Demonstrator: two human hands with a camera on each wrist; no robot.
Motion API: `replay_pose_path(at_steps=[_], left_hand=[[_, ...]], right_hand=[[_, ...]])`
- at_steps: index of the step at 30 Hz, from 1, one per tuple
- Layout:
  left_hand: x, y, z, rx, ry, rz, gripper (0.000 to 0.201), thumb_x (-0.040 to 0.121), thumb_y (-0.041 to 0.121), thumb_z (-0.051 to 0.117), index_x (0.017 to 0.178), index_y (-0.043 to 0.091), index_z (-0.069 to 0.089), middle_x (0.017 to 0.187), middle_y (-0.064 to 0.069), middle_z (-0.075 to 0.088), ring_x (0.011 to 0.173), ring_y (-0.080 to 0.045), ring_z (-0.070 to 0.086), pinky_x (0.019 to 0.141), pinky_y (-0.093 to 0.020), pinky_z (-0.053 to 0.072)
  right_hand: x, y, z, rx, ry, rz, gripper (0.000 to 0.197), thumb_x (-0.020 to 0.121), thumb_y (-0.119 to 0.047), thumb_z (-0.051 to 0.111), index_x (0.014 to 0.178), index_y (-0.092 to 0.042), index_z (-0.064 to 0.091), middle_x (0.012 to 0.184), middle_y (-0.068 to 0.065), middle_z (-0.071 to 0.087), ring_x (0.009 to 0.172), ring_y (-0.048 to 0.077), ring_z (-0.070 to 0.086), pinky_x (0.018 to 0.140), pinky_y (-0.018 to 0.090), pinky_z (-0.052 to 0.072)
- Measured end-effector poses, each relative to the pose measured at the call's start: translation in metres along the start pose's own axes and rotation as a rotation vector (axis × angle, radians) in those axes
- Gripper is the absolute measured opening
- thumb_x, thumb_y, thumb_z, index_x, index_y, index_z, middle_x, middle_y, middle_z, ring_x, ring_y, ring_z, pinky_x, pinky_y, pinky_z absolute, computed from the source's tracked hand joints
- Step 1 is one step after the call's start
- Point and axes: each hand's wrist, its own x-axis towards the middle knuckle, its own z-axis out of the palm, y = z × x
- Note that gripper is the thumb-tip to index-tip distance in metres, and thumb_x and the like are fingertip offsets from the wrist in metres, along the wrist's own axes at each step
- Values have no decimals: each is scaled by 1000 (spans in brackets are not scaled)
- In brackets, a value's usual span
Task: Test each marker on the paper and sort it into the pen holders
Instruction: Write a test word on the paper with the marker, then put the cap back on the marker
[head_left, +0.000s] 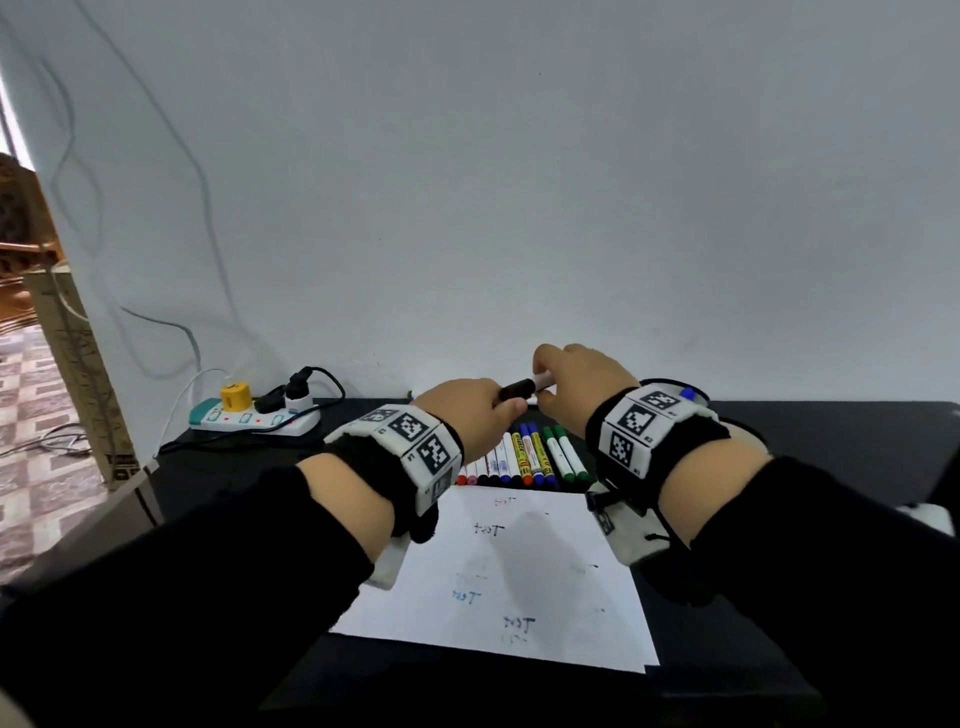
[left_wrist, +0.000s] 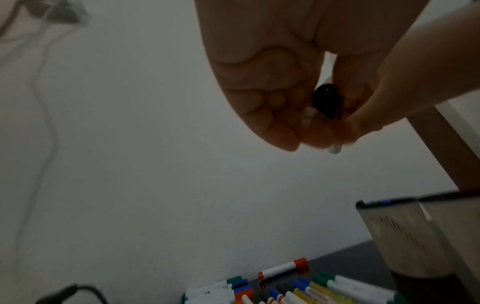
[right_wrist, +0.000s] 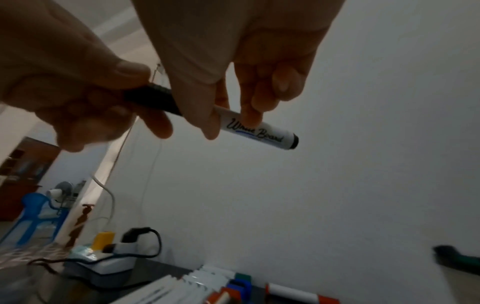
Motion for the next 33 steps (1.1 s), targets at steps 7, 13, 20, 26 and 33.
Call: replay_pose_path(at_steps=[7,13,20,26,33], left_hand=[[32,15,59,328,-347,200,65,96,49,38,150,19,15,155,-2,22,140,-21,27,108,-37,29],[55,26,108,487,-592,343,89,88,60,45,150,17,-4,158,-5,-10,145,-21,-5,116,-41,9],[82,27,140,544,-732,304,109,79,64,56,148,18,-14,155,-7,-20,145,-25,-10,116,-48,8],[84,26,150,523,-784,310,112,78,60,61,147,18,-18,154,-4,-24,145,-20,-8,115,-46,9],[86,20,159,447,-779,295,110,81,58,58,147,14,-18,153,-7,-26,144,-21,-13,116,-43,6]], right_hand=[[5,74,4,362,57,448,20,88,-17,51,107,-12,55,98,10,64,88,30,59,78,33,49],[13,115,4,526,170,615,25,90,-13,47,112,-12,59,111,10,63,104,30,59,84,28,43],[32,147,18,502,136,696,26,89,-10,48,113,-10,58,107,9,62,95,28,57,77,27,42],[45,163,34,417,27,700,13,88,-12,47,98,-16,53,88,3,51,82,24,47,67,24,36],[52,174,45,347,-29,685,6,90,-18,47,90,-12,49,68,1,47,56,16,43,54,27,34]])
